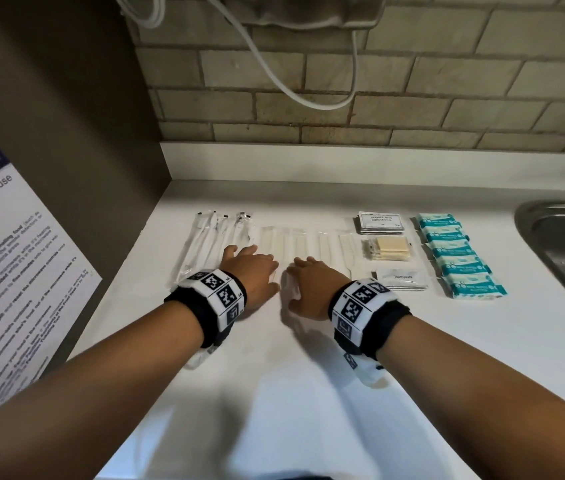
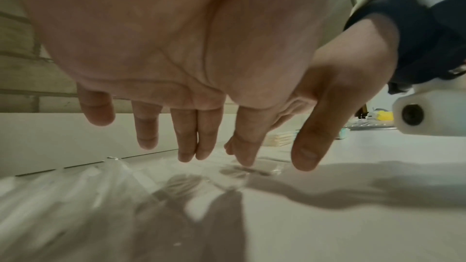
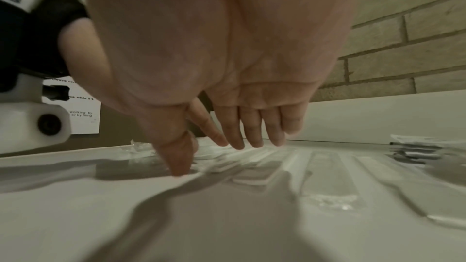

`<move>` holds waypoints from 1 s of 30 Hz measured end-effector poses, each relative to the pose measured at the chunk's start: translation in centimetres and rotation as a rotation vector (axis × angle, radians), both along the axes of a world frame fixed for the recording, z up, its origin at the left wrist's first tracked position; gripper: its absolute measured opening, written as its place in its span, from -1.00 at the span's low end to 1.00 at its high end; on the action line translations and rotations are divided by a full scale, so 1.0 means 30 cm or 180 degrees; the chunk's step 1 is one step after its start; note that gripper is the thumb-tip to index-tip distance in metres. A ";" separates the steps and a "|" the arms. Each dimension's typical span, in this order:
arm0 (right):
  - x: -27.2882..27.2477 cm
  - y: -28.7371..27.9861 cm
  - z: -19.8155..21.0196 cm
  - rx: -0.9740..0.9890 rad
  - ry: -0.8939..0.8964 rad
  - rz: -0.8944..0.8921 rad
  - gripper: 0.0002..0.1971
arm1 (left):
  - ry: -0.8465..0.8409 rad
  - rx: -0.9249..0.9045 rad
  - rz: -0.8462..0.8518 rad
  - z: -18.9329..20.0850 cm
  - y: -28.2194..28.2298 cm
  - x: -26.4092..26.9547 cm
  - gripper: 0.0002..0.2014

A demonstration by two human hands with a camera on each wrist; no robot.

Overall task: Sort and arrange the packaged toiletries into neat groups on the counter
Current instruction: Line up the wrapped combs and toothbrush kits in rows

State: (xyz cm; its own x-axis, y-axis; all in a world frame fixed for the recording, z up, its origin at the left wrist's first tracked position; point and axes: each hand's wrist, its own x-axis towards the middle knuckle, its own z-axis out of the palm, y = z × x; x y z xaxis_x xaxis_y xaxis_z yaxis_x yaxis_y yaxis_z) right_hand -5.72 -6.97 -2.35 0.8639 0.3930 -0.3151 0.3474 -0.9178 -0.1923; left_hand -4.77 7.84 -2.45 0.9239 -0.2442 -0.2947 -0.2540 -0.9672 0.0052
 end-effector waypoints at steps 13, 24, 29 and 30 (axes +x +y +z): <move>0.065 0.098 -0.031 -0.0412 0.0121 -0.0089 -0.46 | 0.0135 0.0455 -0.0219 -0.010 0.056 0.073 -0.48; 0.050 0.107 -0.024 -0.0272 0.0034 -0.0208 -0.57 | 0.0032 0.0364 -0.0241 -0.030 0.101 0.059 -0.46; 0.053 0.106 -0.039 -0.0228 0.0034 -0.0202 -0.58 | 0.0051 0.0376 -0.0237 -0.028 0.106 0.049 -0.46; 0.052 0.106 -0.038 -0.0225 0.0034 -0.0204 -0.58 | 0.0055 0.0366 -0.0220 -0.028 0.105 0.048 -0.46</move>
State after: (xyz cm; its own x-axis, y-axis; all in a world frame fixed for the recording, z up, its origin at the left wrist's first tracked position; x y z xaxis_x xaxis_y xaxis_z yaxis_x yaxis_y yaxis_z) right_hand -4.15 -3.78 -3.50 0.8830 0.3136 -0.3493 0.2859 -0.9494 -0.1297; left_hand -3.32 11.00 -3.29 0.9005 -0.2709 -0.3401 -0.3209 -0.9418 -0.0996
